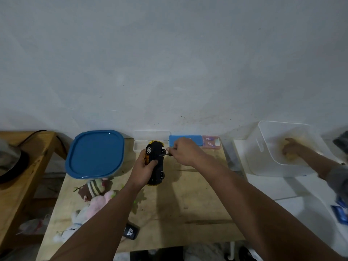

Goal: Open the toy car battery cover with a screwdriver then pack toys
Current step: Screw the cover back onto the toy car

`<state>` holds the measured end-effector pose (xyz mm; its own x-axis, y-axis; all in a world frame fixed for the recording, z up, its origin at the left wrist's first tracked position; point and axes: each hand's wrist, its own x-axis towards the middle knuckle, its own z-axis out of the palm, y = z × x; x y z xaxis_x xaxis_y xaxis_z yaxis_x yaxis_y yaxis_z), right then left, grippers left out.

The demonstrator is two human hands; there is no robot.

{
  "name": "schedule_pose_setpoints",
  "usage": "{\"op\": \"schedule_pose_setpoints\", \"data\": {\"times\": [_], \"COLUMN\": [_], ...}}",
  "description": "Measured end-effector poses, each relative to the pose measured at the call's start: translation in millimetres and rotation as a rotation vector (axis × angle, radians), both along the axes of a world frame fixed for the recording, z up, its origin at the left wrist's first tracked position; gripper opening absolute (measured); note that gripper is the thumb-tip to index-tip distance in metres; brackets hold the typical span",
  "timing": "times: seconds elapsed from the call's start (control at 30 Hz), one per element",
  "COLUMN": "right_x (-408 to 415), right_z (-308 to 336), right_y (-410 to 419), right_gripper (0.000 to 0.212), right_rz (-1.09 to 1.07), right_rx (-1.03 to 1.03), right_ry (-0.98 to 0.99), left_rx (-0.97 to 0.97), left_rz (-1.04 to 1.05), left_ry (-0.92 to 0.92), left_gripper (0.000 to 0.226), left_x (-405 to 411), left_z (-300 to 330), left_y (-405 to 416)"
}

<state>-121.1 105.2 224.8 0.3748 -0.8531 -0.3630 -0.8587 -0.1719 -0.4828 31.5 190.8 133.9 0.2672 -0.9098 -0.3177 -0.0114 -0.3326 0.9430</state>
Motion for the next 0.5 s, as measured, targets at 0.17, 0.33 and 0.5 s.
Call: {"op": "schedule_pose_setpoints", "data": {"times": [0.17,0.33,0.5], "right_x": [0.2,-2.2,-2.9], "right_z": [-4.2,-8.8,-5.3], "right_y": [3.4,4.6,2.2], "right_gripper": [0.033,0.047,0.018], "right_rz": [-0.012,-0.010,-0.034], "right_rx": [0.030,0.021,0.032], "right_ry": [-0.051,0.009,-0.059], "left_rx": [0.008,-0.001,0.003], "left_rz": [-0.005,-0.006,-0.025], "left_ry": [0.008,-0.011,-0.014], "left_gripper": [0.038,0.036,0.037], "left_x": [1.1,4.2,4.5], "left_z": [-1.3,-1.1,-2.9], "left_y": [-1.8,-3.7,-5.6]}}
